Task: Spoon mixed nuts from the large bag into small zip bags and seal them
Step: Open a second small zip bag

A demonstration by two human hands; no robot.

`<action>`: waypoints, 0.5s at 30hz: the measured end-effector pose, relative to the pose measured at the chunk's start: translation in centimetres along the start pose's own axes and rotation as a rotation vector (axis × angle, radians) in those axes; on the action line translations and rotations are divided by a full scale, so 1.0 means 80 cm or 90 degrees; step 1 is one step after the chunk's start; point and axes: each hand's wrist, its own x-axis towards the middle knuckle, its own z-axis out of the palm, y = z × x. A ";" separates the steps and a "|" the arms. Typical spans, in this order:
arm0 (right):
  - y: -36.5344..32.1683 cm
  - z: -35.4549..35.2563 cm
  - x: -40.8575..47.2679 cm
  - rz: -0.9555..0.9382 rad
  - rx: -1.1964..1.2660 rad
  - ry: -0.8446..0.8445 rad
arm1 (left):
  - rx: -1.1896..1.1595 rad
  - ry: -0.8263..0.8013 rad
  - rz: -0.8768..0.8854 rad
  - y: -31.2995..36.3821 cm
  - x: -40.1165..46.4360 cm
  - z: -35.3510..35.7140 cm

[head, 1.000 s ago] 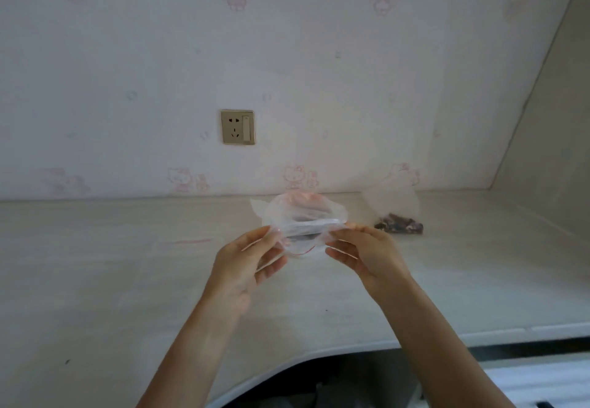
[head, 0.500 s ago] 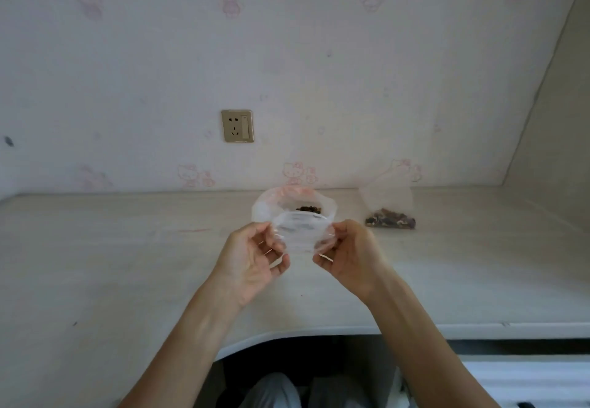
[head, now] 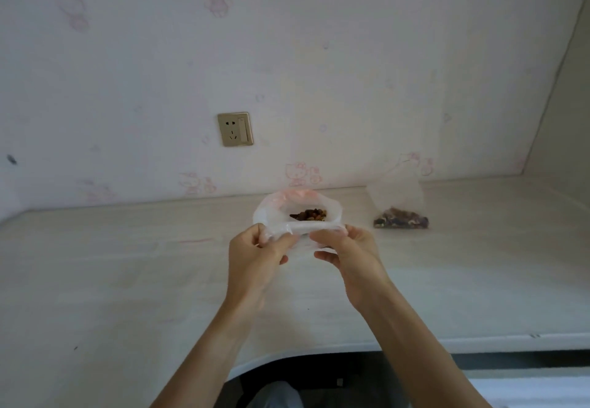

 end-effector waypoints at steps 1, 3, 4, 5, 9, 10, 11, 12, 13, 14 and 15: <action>0.002 0.005 0.004 0.012 0.013 0.018 | 0.008 0.004 0.007 -0.001 0.003 0.000; 0.004 0.013 0.011 0.029 0.036 0.021 | 0.016 0.007 -0.003 -0.004 0.011 -0.002; 0.005 0.017 0.015 0.031 0.045 0.016 | 0.013 0.012 -0.009 -0.007 0.016 -0.003; 0.006 0.020 0.019 0.032 0.055 0.012 | 0.013 0.021 -0.009 -0.008 0.020 -0.004; 0.012 0.035 0.038 0.052 0.117 0.037 | 0.063 0.078 0.046 -0.017 0.033 -0.002; 0.014 0.037 0.042 0.055 0.109 0.053 | 0.072 0.086 0.057 -0.019 0.036 -0.001; 0.015 0.040 0.046 0.050 0.072 0.069 | 0.077 0.090 0.062 -0.021 0.038 -0.001; 0.017 0.041 0.050 0.038 0.017 0.086 | 0.081 0.093 0.067 -0.023 0.041 0.000; 0.018 0.043 0.052 0.023 -0.039 0.103 | 0.087 0.097 0.074 -0.024 0.043 0.000; 0.020 0.044 0.053 0.006 -0.087 0.118 | 0.099 0.101 0.089 -0.025 0.045 0.001; 0.021 0.044 0.054 -0.015 -0.130 0.130 | 0.119 0.108 0.112 -0.025 0.047 0.001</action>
